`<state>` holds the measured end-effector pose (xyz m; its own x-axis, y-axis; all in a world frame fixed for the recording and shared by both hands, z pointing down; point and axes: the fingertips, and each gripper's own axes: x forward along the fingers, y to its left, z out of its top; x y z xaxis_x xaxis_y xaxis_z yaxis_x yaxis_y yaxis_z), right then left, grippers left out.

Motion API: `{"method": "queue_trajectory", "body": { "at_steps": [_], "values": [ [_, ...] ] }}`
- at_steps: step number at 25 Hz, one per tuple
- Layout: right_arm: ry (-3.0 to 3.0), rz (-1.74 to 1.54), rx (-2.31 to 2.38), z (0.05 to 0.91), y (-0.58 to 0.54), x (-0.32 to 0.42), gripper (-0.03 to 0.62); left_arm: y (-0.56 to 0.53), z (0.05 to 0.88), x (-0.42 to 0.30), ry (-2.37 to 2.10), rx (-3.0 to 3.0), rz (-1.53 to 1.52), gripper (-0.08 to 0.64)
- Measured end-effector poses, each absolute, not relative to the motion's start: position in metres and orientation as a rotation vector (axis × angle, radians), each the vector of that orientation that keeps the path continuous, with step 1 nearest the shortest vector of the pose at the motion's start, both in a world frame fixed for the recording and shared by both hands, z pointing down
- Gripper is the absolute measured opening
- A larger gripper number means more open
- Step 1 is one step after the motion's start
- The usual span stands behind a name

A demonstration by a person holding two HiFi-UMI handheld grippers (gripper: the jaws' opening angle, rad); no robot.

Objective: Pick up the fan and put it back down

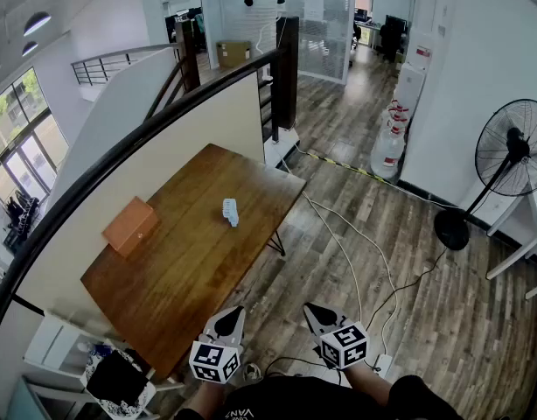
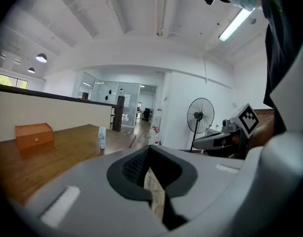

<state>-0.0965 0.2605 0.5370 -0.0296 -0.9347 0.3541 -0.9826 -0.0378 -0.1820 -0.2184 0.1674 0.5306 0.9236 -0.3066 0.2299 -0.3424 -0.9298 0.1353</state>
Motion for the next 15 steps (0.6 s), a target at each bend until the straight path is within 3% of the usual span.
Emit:
{"method": "queue_trajectory", "body": {
  "at_steps": [10,11,13,14,15],
  "values": [
    [-2.289,0.547,2.044,0.533,0.297,-0.075,0.012,0.222,0.537,-0.184,-0.472,2.918,0.286,0.011],
    [-2.321,0.544,2.036,0.532,0.298,-0.075,0.012,0.225,0.539,-0.181,-0.472,2.913,0.288,0.034],
    [-2.361,0.551,2.026,0.533,0.298,-0.073,0.072,0.227,0.545,-0.178,-0.498,2.895,0.306,0.228],
    [-2.365,0.564,2.019,0.535,0.298,-0.072,0.152,0.228,0.549,-0.177,-0.510,2.888,0.325,0.245],
    [-2.362,0.580,2.006,0.538,0.298,-0.071,0.187,0.228,0.552,-0.177,-0.519,2.881,0.345,0.245]
  ]
}}
